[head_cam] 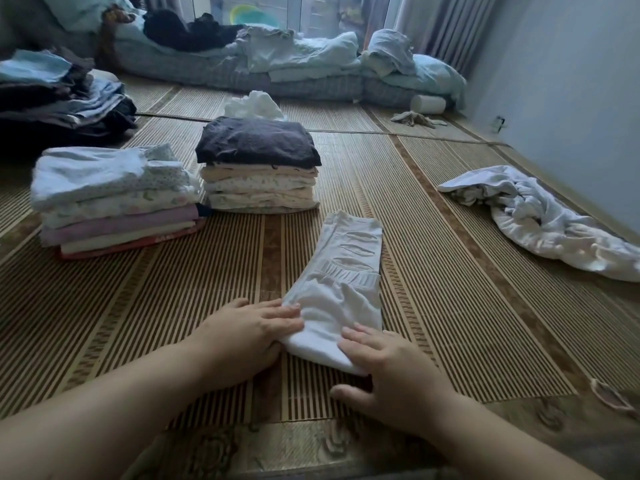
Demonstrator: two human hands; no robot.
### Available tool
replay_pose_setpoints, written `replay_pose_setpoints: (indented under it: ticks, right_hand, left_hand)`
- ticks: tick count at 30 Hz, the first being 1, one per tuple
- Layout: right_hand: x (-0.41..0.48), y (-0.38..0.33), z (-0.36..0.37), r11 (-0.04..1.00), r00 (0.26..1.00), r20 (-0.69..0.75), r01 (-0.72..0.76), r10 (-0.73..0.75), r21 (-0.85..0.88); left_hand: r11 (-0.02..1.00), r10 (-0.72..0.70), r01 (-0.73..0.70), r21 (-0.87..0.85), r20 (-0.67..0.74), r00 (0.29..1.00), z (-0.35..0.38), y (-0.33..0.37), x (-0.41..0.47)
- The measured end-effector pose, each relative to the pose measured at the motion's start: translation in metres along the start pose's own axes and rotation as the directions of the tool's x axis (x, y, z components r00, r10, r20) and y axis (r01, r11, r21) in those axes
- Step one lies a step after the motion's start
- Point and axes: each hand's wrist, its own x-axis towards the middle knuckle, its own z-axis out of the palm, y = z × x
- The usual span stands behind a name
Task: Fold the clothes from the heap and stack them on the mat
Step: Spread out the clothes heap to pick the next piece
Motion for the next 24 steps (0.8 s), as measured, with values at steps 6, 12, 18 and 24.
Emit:
replay_pose_setpoints:
  ticks: [6,12,18,24]
  right_hand:
    - [-0.01,0.008,-0.007,0.978,0.991,-0.053,-0.112,0.123,0.176]
    - [-0.02,0.0,-0.053,0.651,0.976,0.158,-0.216,0.147,0.727]
    - [0.011,-0.01,-0.077,0.383,0.993,0.066,-0.099,0.097,0.918]
    - [0.071,0.0,-0.058,0.348,0.898,0.008,-0.179,0.44,0.92]
  left_hand:
    - [0.998,0.041,-0.044,0.046,0.065,0.997,-0.022,0.016,-0.003]
    - [0.839,0.039,-0.017,-0.543,0.031,0.999,-0.069,0.032,-0.028]
    - [0.352,-0.052,-0.033,-0.935,-0.055,0.997,-0.092,0.023,-0.029]
    - [-0.001,-0.455,-0.017,-1.0,-0.015,0.89,-0.071,-0.003,0.01]
